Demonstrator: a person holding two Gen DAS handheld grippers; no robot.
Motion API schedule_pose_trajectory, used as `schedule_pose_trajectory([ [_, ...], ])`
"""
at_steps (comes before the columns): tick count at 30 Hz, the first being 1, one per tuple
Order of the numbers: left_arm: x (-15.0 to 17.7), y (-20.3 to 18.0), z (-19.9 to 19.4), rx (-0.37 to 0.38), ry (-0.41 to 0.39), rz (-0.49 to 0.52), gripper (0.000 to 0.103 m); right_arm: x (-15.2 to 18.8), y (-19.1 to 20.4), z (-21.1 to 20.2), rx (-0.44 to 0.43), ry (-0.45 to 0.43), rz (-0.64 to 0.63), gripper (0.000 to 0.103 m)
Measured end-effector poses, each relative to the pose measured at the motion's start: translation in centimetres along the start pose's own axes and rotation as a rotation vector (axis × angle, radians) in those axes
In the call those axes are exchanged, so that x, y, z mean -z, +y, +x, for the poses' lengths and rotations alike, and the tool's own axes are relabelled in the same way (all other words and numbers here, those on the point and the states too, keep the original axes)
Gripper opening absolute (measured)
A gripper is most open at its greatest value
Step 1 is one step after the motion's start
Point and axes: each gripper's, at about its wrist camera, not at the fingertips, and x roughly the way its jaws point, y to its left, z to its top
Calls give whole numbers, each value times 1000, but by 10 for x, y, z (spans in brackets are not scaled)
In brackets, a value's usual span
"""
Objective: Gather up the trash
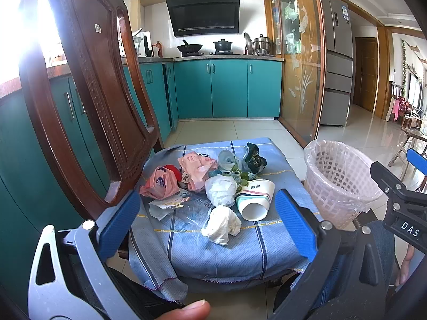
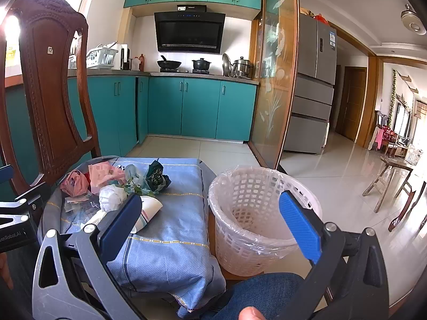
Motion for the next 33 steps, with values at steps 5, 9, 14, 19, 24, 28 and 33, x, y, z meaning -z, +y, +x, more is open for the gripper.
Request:
schedule_pose_trajectory([
  [5, 1, -1, 0, -1, 3, 0, 101, 0, 0, 1, 0, 1, -1, 101],
  [9, 2, -1, 0, -1, 6, -1, 101, 0, 1, 2, 0, 3, -3, 101],
  [14, 3, 0, 3, 2, 14, -4, 101, 0, 1, 1, -1, 1, 0, 101],
  [19, 3, 1, 4, 3, 18, -7, 100, 1, 1, 3, -2, -1, 13, 101],
  [24, 4, 1, 6, 5, 27, -11, 101, 2, 0, 6, -8, 4, 14, 101],
  [28, 3, 5, 8, 10, 34, -17, 101, 2, 2, 6, -9, 4, 6, 101],
  [33, 4, 6, 10, 7, 41, -21, 101, 2, 3, 7, -6, 7, 0, 101],
])
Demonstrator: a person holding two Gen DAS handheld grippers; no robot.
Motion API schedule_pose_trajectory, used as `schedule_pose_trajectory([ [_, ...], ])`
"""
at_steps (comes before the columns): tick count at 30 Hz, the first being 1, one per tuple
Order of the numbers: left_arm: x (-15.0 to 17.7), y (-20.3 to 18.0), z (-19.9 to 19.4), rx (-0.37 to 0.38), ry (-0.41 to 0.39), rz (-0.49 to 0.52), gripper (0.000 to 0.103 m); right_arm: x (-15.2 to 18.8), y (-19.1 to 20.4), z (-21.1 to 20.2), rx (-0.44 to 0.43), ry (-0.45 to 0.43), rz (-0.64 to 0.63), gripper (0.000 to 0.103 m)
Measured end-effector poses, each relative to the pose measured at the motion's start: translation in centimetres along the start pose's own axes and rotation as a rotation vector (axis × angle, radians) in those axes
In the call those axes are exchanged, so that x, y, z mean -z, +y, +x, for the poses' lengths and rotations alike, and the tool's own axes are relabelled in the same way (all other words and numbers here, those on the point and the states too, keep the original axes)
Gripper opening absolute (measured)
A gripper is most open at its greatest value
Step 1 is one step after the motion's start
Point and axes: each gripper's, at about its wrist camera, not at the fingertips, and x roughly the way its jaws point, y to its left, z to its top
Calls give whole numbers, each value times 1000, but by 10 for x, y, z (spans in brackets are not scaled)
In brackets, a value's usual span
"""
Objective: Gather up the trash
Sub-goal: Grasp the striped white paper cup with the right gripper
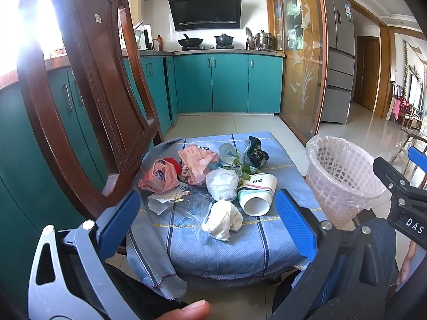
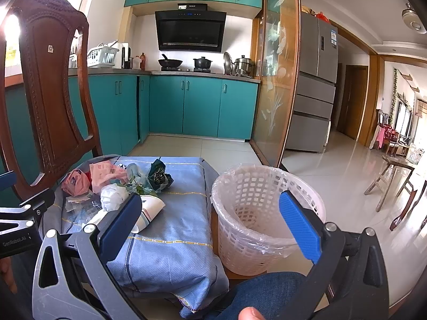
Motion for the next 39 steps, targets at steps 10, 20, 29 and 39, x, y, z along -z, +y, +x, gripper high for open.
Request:
schedule_pose_trajectory([
  [10, 6, 9, 19, -14, 44, 29, 100, 4, -2, 29, 31, 150, 10, 101],
  [20, 40, 59, 76, 36, 259, -91, 77, 12, 37, 142, -342, 394, 82, 74],
  [29, 39, 34, 111, 90, 287, -38, 82, 30, 84, 222, -419, 593, 174, 76],
  [39, 41, 29, 135, 114, 327, -48, 82, 44, 107, 237, -416, 623, 125, 77],
])
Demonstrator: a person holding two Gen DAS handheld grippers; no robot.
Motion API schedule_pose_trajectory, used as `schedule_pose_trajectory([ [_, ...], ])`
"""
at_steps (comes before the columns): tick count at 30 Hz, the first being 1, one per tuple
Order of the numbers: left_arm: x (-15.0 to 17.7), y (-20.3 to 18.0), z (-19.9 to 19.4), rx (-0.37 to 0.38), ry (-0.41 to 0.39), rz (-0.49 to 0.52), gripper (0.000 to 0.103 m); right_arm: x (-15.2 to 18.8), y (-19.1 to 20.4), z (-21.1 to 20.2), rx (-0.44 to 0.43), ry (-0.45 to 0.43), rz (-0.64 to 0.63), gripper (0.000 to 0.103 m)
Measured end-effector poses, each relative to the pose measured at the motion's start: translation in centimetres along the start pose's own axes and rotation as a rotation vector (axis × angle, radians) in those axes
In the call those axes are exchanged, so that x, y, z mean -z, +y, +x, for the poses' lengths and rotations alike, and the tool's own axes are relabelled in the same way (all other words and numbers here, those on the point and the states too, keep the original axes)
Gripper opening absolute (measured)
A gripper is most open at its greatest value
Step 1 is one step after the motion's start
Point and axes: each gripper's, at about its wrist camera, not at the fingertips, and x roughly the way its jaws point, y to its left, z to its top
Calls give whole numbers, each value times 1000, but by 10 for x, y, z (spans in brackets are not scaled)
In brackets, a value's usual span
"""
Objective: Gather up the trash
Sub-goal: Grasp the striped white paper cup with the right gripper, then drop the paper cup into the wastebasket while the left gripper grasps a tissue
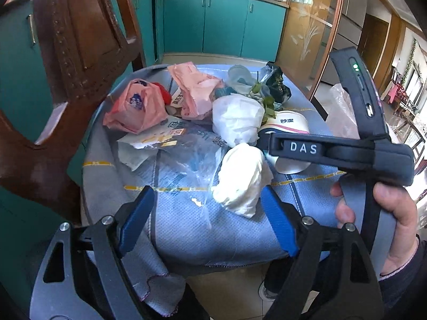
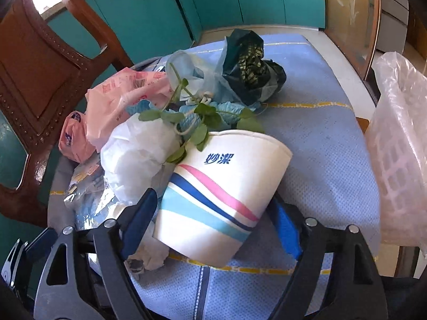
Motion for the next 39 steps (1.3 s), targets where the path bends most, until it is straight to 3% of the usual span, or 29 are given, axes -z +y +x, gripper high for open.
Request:
schedule_pose_trajectory([
  [2, -4, -4, 5, 5, -4, 18, 78, 2, -5, -1, -29, 4, 16, 72],
  [3, -4, -7, 6, 8, -6, 30, 70, 4, -8, -3, -36, 7, 17, 69],
  [7, -6, -20, 19, 30, 7, 82, 47, 14, -18, -16, -14, -1, 4, 67],
  [13, -4, -31, 31, 103, 19, 114, 19, 26, -42, -46, 27, -57, 28, 67],
  [16, -4, -33, 30, 101, 6, 123, 13, 30, -50, -62, 46, -99, 20, 67],
  [22, -7, -27, 3, 87, -44, 97, 11, 31, -60, -94, 69, -193, 15, 67],
  [28, -33, -6, -54, 166, -197, 22, 11, 25, -69, -137, 81, -332, 15, 67],
  [32, -56, -6, -77, 194, -304, 31, 11, 20, -86, -171, 117, -459, 29, 67],
  [36, -82, -27, -69, 228, -316, 63, 11, 3, -125, -185, 209, -535, 98, 67],
  [39, -100, -58, -59, 282, -313, 104, 11, -9, -162, -178, 313, -535, 169, 67],
])
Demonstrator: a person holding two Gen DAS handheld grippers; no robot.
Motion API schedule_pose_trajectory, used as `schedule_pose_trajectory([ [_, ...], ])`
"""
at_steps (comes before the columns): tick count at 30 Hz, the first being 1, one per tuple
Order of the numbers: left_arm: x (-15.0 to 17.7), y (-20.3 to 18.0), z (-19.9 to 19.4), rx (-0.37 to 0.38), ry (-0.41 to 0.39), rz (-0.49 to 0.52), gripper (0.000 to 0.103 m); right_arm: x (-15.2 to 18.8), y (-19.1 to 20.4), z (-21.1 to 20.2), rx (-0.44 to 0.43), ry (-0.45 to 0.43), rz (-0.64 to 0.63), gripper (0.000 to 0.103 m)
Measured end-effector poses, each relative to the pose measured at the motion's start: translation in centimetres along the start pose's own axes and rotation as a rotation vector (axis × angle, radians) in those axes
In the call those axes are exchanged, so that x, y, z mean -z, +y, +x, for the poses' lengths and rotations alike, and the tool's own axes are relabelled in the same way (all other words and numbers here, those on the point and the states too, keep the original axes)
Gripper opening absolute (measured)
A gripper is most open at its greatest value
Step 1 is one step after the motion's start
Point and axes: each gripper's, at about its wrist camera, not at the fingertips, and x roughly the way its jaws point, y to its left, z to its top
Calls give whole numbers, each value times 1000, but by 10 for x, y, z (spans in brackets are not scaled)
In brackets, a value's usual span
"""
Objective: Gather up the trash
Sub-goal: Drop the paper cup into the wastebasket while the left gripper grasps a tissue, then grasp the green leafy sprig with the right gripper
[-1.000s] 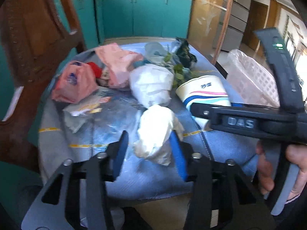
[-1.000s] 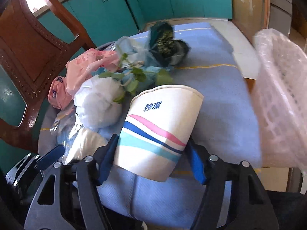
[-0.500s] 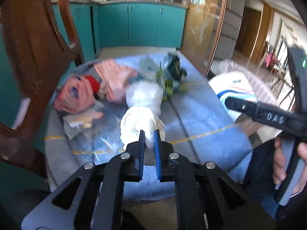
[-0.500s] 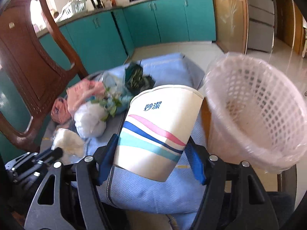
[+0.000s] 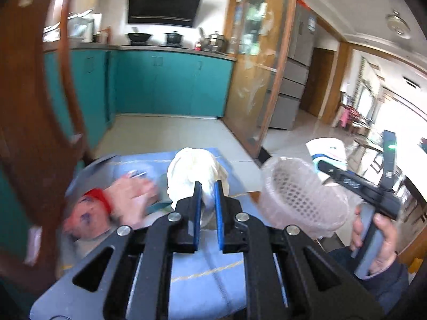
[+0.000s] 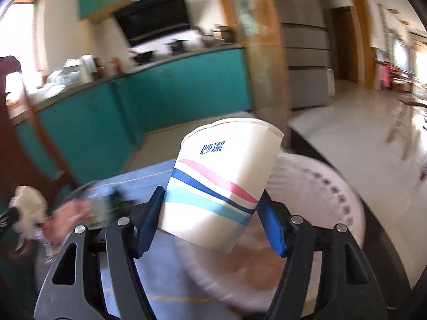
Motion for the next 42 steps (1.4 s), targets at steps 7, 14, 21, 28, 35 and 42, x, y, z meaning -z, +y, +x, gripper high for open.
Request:
schedule_pose_trajectory([
  [7, -30, -81, 87, 211, 63, 101, 11, 11, -62, 31, 173, 33, 52, 67],
  [14, -17, -151, 171, 347, 206, 158, 28, 15, -89, 44, 195, 90, 91, 68],
  [21, -10, -108, 150, 117, 148, 109, 71, 22, -80, 37, 196, 69, 19, 85],
  [28, 23, -5, 66, -360, 90, 58, 71, 27, -27, 11, -25, -41, -65, 85],
  [35, 68, 74, 13, -466, 222, -130, 71, 28, 134, 54, -465, 189, -273, 59],
  [42, 72, 71, 2, -451, 205, -125, 71, 48, 225, 111, -483, 309, -383, 47],
])
